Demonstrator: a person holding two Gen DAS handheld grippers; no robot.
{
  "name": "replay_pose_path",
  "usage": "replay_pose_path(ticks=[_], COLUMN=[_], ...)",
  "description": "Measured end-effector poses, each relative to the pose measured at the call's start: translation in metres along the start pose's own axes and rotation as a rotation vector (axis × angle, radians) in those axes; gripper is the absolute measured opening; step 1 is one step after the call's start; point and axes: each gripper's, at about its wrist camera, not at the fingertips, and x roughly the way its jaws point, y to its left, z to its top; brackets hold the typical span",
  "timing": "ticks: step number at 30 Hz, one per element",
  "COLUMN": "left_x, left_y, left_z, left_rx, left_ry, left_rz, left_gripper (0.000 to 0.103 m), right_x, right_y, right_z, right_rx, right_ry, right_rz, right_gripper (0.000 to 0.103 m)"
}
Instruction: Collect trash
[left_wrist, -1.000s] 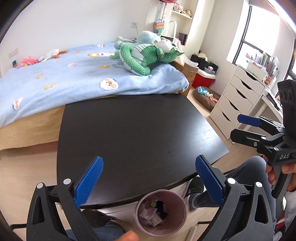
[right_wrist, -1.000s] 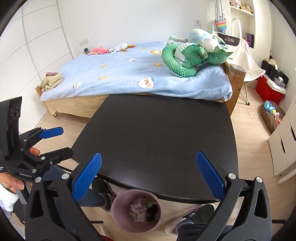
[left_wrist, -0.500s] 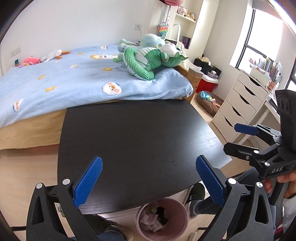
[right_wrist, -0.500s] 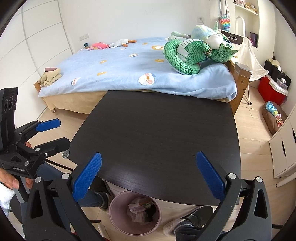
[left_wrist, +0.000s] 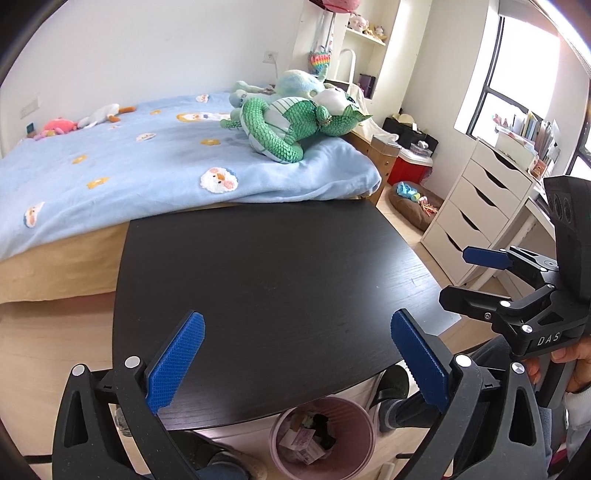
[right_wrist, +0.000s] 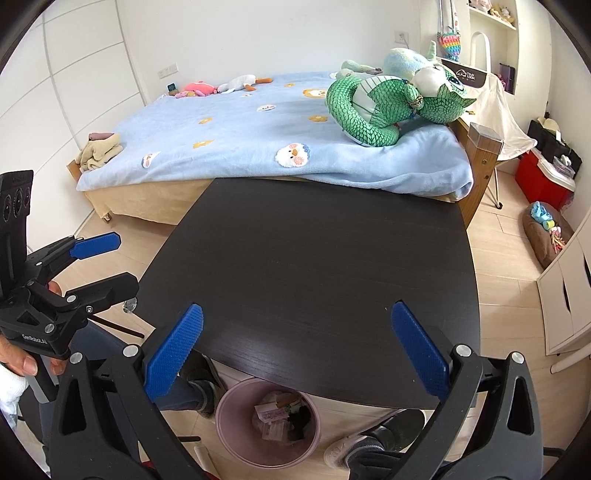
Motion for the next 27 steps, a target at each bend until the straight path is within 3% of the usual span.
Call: replay_pose_path(ticks=[27], left_x=[0.0039], left_y=[-0.0015], left_z=[-0.0024], left_rx=[-0.002], left_ry=[0.007], left_rz=[-0.006], left_gripper=[0.097], right_x=[-0.0003], right_y=[0.0004], right_z=[0.0001], right_rx=[-0.001], right_ry=[0.001], right_rz=[0.001], right_gripper=[0.100])
